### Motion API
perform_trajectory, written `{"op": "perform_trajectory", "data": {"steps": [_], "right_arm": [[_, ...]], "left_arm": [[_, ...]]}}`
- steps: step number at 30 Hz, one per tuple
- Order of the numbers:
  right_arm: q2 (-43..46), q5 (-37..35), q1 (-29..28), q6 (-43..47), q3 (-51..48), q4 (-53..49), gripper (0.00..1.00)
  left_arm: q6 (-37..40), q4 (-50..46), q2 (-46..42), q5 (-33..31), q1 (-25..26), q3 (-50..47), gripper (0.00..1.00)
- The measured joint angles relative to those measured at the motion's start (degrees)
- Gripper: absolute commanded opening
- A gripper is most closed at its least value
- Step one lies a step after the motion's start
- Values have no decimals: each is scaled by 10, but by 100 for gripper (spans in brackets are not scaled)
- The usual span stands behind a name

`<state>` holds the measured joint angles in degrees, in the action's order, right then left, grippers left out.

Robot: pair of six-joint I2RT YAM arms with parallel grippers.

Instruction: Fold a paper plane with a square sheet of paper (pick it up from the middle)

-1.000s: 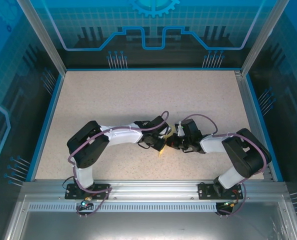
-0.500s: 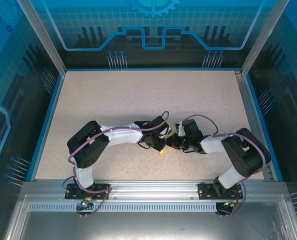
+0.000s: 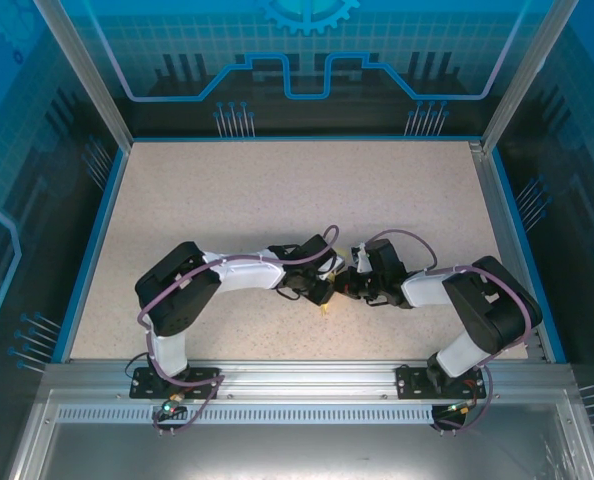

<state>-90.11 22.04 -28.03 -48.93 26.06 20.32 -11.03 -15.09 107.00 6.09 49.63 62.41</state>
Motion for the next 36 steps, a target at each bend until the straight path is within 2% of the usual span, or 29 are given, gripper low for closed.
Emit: {"op": "perform_trajectory", "data": {"steps": [9,15,19,31,33,36], "right_arm": [[61,0,28,0,-4,-28,9],[87,10,45,-7,-9,-33,27],[83,12,48,-13,-11,-35,31],[24,59,48,-42,-18,43,31],[16,66,48,-45,-18,53,27],[7,73,48,-50,-17,66,15]], "left_arm": [[7,9,0,4,0,-4,16],[7,12,0,8,0,-5,16],[7,15,0,10,0,-6,16],[9,19,0,17,0,-8,17],[9,19,0,17,0,-8,17],[10,19,0,19,0,-8,18]]}}
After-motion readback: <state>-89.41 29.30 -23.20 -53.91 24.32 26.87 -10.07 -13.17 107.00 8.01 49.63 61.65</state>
